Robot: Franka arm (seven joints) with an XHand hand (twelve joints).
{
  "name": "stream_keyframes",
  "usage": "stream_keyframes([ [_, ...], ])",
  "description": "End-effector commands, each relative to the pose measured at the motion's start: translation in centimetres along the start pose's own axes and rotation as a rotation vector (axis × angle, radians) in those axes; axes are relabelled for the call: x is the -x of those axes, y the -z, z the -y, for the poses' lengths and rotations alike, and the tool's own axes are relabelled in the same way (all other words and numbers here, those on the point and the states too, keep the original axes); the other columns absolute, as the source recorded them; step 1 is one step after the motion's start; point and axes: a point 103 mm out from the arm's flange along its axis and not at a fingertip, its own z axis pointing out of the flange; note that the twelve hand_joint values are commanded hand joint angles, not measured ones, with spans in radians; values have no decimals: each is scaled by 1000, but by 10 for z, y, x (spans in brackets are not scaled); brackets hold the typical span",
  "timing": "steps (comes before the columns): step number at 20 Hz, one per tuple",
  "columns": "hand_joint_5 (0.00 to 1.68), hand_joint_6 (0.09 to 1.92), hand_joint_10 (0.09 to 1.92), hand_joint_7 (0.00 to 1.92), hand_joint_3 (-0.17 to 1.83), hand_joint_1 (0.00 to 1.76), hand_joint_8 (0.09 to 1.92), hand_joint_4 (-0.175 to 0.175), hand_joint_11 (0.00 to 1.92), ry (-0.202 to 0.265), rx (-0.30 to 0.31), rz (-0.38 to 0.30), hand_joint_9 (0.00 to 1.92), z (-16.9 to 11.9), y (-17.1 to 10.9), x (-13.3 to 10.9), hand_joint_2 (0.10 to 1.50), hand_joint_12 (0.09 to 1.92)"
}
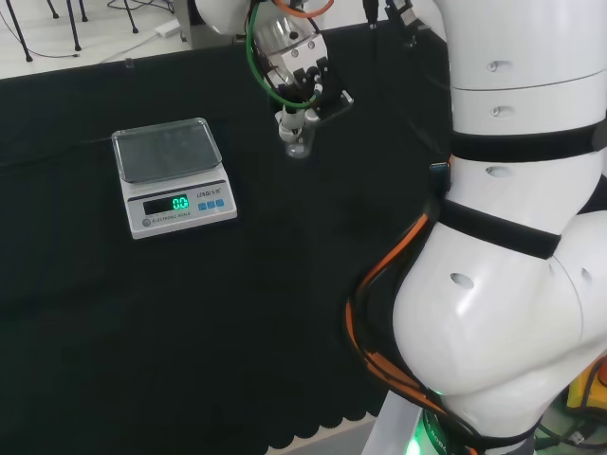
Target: Pick up the beaker.
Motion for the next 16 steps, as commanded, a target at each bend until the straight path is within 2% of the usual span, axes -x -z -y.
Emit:
stream_keyframes([
  [1, 862, 1208, 1162, 525, -175, 1139, 1028, -175, 795, 25, 4, 53, 825, 26, 24, -2, 1255, 1101],
  [6, 861, 1210, 1165, 524, -175, 1139, 1035, -175, 797, 21, 25, 61, 827, 47, 46, -1, 1256, 1100],
  [16, 860, 1213, 1169, 525, -175, 1138, 1044, -175, 797, 13, 65, 78, 828, 67, 77, -3, 1257, 1099],
])
